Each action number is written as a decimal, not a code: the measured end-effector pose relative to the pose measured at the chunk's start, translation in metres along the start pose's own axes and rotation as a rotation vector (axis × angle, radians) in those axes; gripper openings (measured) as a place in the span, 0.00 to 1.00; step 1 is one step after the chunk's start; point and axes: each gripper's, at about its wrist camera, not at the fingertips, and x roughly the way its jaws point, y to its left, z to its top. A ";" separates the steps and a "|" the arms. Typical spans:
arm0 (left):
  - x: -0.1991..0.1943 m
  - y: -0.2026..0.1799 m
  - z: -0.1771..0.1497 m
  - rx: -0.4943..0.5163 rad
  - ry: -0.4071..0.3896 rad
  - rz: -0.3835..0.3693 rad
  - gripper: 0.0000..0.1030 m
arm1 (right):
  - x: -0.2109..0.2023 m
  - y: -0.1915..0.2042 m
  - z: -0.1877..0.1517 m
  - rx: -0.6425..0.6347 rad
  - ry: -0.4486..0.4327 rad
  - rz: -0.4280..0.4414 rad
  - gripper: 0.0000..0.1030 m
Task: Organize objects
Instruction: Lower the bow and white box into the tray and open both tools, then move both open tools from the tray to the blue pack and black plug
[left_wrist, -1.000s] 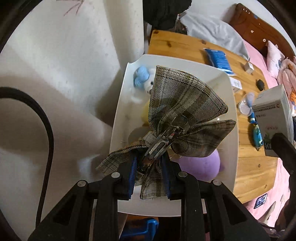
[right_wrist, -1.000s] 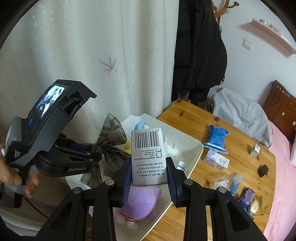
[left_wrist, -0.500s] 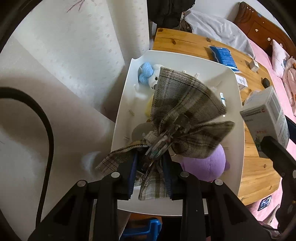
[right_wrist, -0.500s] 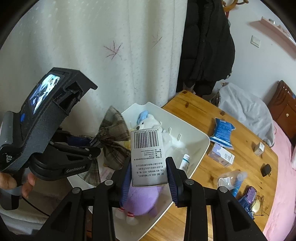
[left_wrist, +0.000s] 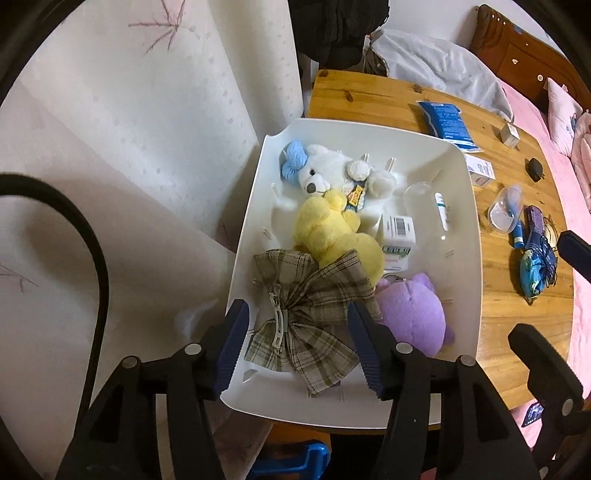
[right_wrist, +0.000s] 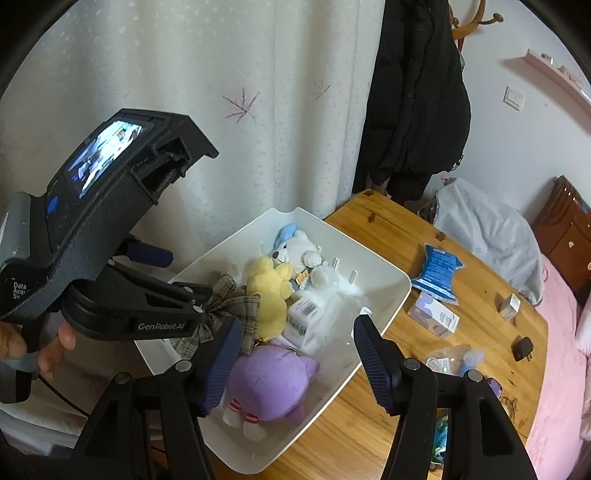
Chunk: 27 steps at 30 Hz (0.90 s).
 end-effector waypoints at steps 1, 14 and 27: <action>-0.002 -0.001 0.000 0.003 -0.006 0.003 0.58 | -0.001 -0.001 -0.001 0.001 0.000 0.000 0.62; -0.023 -0.022 0.014 -0.087 -0.054 0.036 0.59 | -0.013 -0.015 -0.010 -0.003 -0.019 -0.018 0.62; -0.043 -0.048 0.042 -0.037 -0.105 0.032 0.59 | -0.028 -0.053 -0.012 0.075 -0.045 -0.060 0.62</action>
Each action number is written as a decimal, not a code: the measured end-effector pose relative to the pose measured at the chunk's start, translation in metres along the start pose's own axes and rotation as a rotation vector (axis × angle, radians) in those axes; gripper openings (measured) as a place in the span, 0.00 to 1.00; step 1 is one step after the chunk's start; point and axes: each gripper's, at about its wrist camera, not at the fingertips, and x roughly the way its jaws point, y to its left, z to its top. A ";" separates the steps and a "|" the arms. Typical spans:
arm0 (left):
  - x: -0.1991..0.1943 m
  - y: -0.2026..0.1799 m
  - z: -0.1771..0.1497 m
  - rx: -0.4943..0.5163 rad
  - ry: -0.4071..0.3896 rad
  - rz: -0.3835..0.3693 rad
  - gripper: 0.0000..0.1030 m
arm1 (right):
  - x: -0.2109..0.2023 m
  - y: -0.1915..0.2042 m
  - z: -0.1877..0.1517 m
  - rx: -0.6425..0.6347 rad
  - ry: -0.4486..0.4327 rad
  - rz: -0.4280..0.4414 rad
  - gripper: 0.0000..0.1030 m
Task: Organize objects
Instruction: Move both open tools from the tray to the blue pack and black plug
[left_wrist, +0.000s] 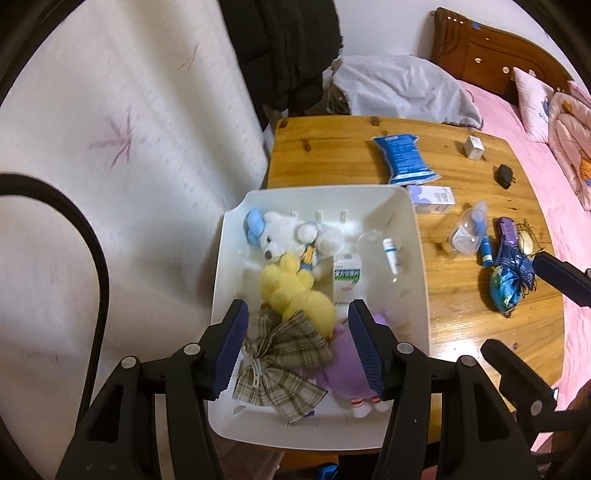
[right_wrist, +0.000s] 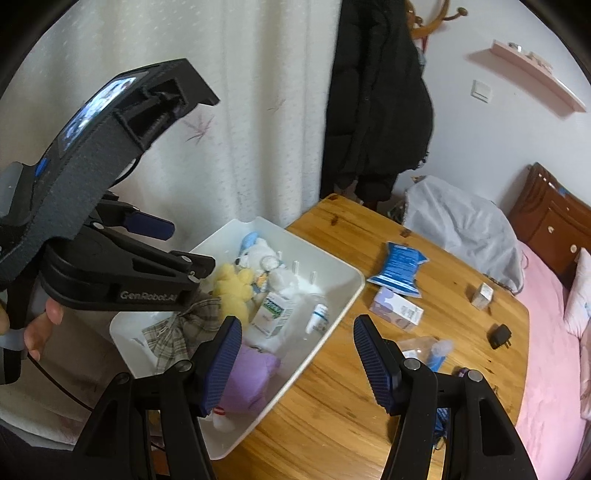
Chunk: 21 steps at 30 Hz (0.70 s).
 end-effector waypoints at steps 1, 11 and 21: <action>-0.002 -0.003 0.003 0.010 -0.005 0.000 0.59 | -0.002 -0.005 0.000 0.010 -0.004 -0.004 0.62; -0.021 -0.037 0.038 0.104 -0.065 -0.006 0.60 | -0.011 -0.063 -0.001 0.113 -0.021 -0.057 0.62; -0.005 -0.072 0.108 0.123 0.009 -0.138 0.64 | -0.002 -0.147 0.006 0.118 -0.014 -0.144 0.62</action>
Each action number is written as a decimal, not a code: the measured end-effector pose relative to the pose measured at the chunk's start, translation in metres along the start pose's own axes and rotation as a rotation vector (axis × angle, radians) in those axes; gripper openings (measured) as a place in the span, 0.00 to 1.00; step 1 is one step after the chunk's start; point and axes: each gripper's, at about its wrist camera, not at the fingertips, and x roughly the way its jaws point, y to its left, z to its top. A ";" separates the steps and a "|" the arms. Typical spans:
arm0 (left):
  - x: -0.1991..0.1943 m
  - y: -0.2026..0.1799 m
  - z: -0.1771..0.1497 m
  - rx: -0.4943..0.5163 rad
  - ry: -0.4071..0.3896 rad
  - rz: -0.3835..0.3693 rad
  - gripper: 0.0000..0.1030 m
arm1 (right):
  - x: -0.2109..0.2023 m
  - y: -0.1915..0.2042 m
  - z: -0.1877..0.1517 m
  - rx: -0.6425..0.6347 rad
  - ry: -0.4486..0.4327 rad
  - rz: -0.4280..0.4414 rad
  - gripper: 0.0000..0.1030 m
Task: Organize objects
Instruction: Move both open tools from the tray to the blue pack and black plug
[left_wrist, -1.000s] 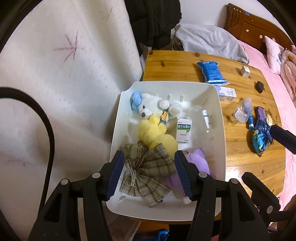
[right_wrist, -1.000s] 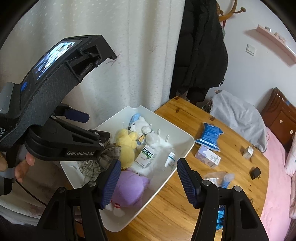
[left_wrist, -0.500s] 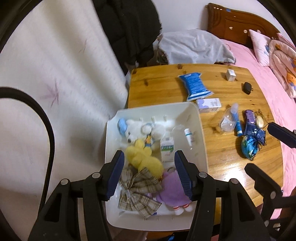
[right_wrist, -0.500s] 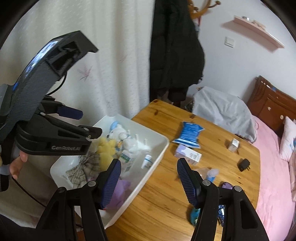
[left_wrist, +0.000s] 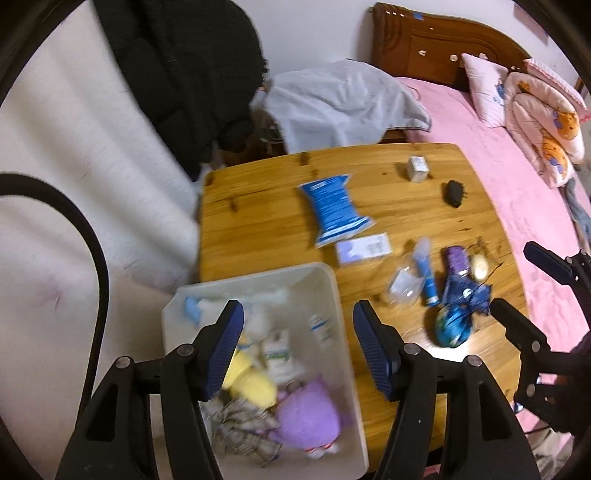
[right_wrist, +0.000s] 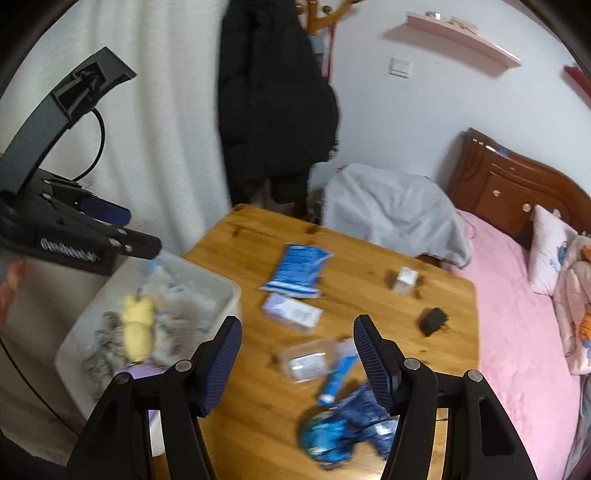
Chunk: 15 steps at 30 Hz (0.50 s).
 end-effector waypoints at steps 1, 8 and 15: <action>0.003 -0.002 0.007 0.006 0.009 -0.011 0.67 | 0.003 -0.009 0.001 0.011 0.002 -0.010 0.62; 0.051 -0.013 0.068 -0.018 0.097 -0.040 0.77 | 0.031 -0.090 0.019 0.156 0.020 -0.061 0.62; 0.123 -0.029 0.108 -0.064 0.187 -0.042 0.77 | 0.087 -0.176 0.030 0.354 0.081 -0.082 0.62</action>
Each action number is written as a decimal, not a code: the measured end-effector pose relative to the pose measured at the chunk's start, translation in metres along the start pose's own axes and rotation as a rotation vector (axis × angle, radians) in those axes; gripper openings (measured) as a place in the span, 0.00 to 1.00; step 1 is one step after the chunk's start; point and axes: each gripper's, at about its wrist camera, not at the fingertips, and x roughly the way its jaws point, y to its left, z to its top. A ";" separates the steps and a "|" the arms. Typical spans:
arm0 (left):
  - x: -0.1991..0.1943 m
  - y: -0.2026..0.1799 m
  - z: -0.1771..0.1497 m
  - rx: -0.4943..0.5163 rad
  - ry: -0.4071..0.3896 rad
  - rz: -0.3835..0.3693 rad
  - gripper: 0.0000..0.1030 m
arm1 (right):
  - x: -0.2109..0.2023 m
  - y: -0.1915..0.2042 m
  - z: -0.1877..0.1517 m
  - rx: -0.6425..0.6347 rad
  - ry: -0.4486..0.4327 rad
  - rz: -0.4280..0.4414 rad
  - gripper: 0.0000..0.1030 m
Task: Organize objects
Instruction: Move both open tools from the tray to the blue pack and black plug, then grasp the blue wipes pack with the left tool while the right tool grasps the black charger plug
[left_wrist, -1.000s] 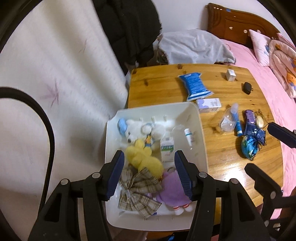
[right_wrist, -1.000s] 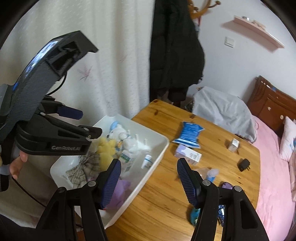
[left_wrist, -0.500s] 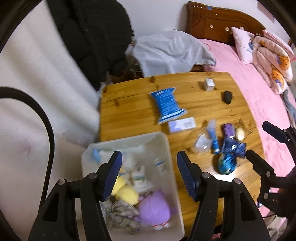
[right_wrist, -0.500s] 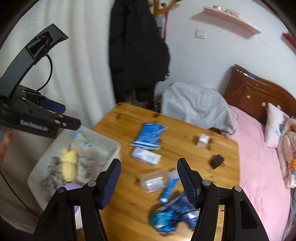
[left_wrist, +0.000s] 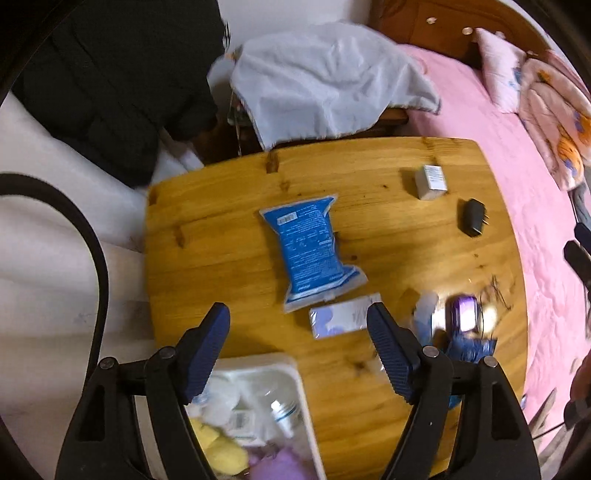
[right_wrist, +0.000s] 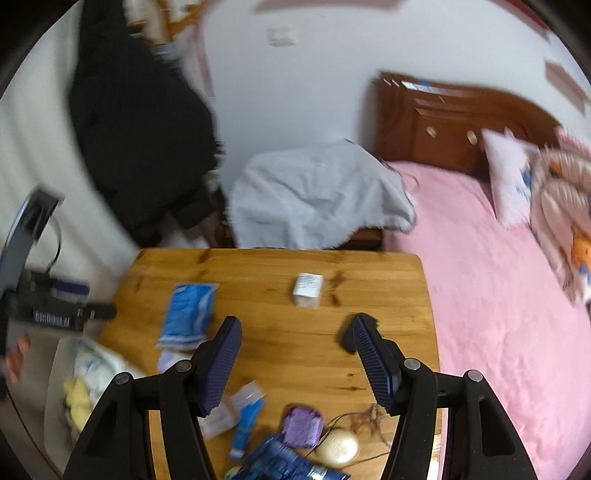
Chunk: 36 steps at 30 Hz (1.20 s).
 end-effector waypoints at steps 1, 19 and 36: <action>0.010 -0.001 0.005 -0.019 0.013 -0.008 0.77 | 0.011 -0.009 0.004 0.026 0.015 -0.002 0.62; 0.132 0.004 0.048 -0.225 0.129 0.064 0.77 | 0.178 -0.070 -0.012 0.288 0.311 -0.131 0.62; 0.153 -0.010 0.039 -0.242 0.120 0.039 0.61 | 0.189 -0.062 -0.024 0.286 0.302 -0.150 0.50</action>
